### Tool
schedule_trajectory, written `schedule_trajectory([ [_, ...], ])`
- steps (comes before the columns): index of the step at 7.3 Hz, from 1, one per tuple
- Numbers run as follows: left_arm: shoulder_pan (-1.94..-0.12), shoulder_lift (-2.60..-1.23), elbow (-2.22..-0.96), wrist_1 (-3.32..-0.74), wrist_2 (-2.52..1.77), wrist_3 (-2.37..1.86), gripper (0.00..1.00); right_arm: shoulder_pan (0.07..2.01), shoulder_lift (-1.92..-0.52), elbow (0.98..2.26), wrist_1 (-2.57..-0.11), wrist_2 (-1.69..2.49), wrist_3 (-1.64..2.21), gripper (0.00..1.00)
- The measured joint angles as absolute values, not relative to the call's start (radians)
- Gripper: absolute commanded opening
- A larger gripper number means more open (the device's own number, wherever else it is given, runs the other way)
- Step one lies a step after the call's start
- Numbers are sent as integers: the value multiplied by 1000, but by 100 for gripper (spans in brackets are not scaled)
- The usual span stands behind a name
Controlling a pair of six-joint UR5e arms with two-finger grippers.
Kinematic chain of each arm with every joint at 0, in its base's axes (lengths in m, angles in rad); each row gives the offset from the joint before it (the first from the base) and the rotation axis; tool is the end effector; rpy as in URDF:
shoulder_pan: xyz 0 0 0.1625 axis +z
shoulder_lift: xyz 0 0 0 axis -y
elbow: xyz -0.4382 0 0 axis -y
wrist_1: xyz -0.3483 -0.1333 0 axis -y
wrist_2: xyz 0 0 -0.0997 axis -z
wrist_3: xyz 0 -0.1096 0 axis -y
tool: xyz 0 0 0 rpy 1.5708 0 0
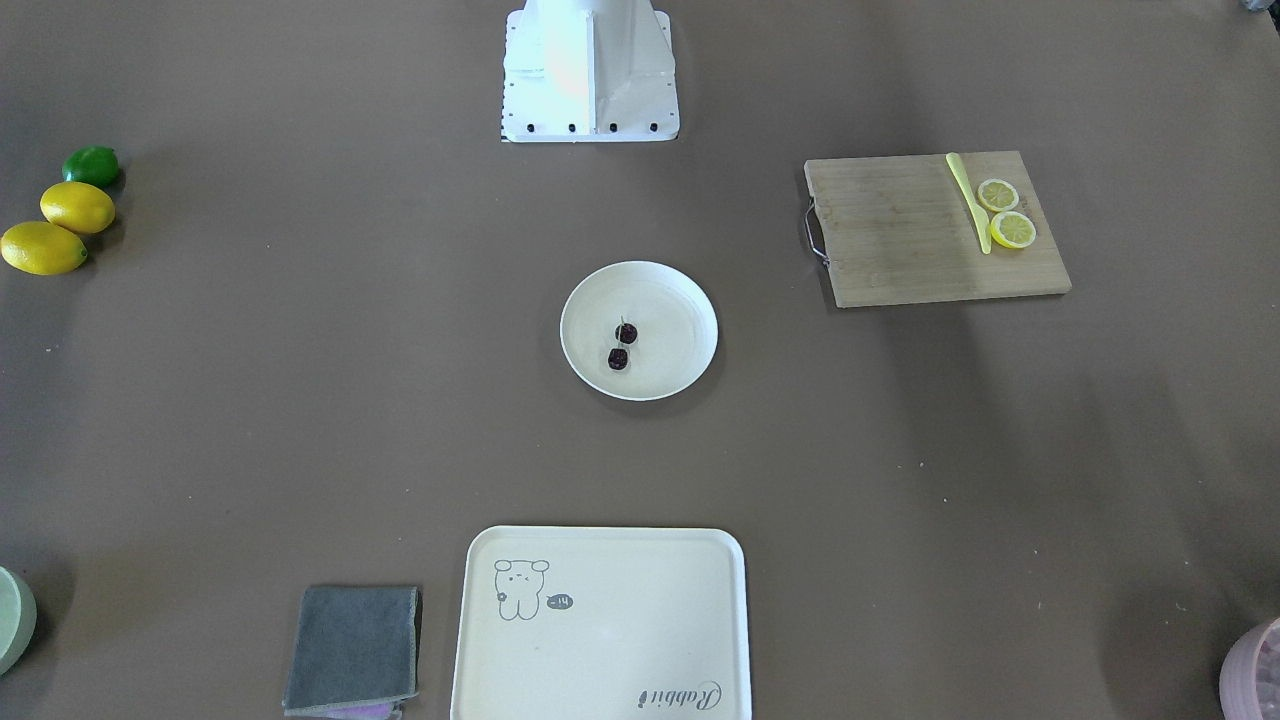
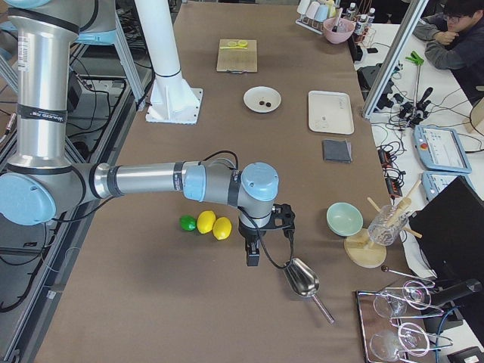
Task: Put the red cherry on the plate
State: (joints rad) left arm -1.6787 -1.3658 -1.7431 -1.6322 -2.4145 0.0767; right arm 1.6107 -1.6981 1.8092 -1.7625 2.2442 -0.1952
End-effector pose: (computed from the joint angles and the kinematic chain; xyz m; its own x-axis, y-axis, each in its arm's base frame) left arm -0.0900 -0.3530 0.6729 0.6694 0.0260 -0.7424 0.0565 0.9947 0.0858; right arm 0.0802 -0.3801 0.6520 0.7720 -0.1134 0.6254 0.1121 0.9928 0.0416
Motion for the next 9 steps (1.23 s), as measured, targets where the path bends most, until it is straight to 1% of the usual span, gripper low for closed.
schedule_trajectory([
  [9,-1684,-1361,-1756,-1632,-2415,77,98,1611,-1698,1810,-1761,2244,-199,100],
])
